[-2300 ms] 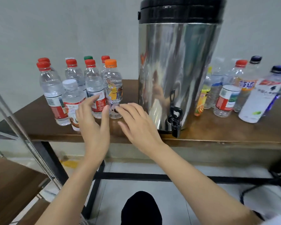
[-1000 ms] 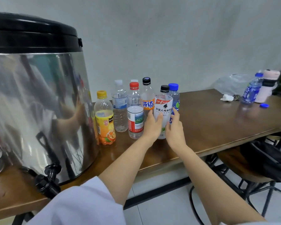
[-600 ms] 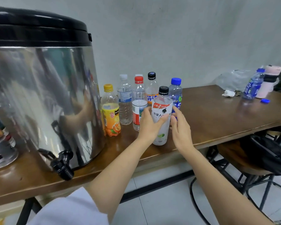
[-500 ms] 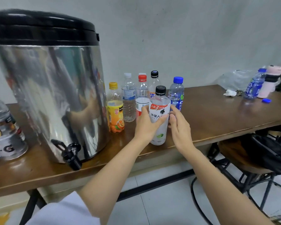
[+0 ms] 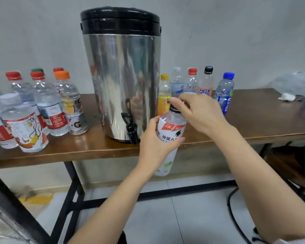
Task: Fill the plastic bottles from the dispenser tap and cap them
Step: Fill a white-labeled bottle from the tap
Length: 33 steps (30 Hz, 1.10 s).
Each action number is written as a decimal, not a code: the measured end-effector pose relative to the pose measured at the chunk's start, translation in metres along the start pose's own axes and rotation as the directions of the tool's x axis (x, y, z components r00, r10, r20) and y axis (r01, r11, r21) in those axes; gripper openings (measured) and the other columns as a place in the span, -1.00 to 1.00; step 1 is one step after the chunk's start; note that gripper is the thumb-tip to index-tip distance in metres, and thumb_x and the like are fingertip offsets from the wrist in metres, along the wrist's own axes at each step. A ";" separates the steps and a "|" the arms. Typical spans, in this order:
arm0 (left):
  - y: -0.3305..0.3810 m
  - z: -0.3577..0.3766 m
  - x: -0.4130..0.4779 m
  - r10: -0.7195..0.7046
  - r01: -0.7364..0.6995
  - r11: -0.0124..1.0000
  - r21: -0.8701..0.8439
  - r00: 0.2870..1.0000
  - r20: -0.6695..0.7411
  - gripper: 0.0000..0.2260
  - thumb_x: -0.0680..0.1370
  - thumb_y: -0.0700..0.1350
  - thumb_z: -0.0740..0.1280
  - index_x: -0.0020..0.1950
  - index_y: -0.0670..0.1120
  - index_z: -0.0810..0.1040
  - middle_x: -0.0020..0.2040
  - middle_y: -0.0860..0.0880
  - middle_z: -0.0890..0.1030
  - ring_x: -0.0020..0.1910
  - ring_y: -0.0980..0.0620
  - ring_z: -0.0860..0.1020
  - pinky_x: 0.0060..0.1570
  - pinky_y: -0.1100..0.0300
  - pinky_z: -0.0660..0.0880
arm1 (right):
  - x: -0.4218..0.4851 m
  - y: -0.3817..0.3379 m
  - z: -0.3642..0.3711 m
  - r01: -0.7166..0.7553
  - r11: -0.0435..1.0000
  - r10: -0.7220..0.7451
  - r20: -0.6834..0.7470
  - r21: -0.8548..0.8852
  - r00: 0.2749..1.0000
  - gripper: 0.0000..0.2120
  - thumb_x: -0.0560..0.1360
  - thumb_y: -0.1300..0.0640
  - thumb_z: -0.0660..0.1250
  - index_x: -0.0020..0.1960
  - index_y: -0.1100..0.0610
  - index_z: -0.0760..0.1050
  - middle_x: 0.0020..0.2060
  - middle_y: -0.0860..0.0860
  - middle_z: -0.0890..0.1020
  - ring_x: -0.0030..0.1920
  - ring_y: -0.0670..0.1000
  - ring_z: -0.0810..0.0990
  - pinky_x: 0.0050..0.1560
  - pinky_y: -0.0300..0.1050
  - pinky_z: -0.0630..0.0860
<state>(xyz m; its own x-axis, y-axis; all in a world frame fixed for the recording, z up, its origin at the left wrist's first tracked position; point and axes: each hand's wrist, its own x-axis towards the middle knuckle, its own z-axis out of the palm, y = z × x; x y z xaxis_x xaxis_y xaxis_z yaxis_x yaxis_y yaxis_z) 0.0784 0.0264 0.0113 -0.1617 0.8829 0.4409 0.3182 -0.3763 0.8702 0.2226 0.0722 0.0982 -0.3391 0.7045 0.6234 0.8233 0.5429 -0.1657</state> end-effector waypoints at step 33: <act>-0.054 -0.045 -0.045 -0.135 0.136 0.987 0.083 0.991 -0.027 -0.43 0.33 -0.05 0.62 0.21 0.16 0.39 -0.02 0.22 0.58 -0.04 0.39 0.52 -0.18 0.52 0.44 | -0.012 -0.043 0.046 0.032 0.938 -0.148 0.315 0.344 0.937 -0.62 0.57 0.01 0.35 0.37 0.03 0.50 0.11 -0.02 0.59 -0.03 0.00 0.57 0.06 -0.16 0.49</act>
<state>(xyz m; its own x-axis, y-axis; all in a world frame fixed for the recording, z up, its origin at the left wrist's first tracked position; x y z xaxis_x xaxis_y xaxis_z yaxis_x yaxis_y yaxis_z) 0.0270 -0.0054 -0.0453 -0.2281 0.9176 0.3254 0.3695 -0.2277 0.9009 0.1703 0.0614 0.0623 -0.5832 0.7242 0.3680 0.6051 0.6895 -0.3981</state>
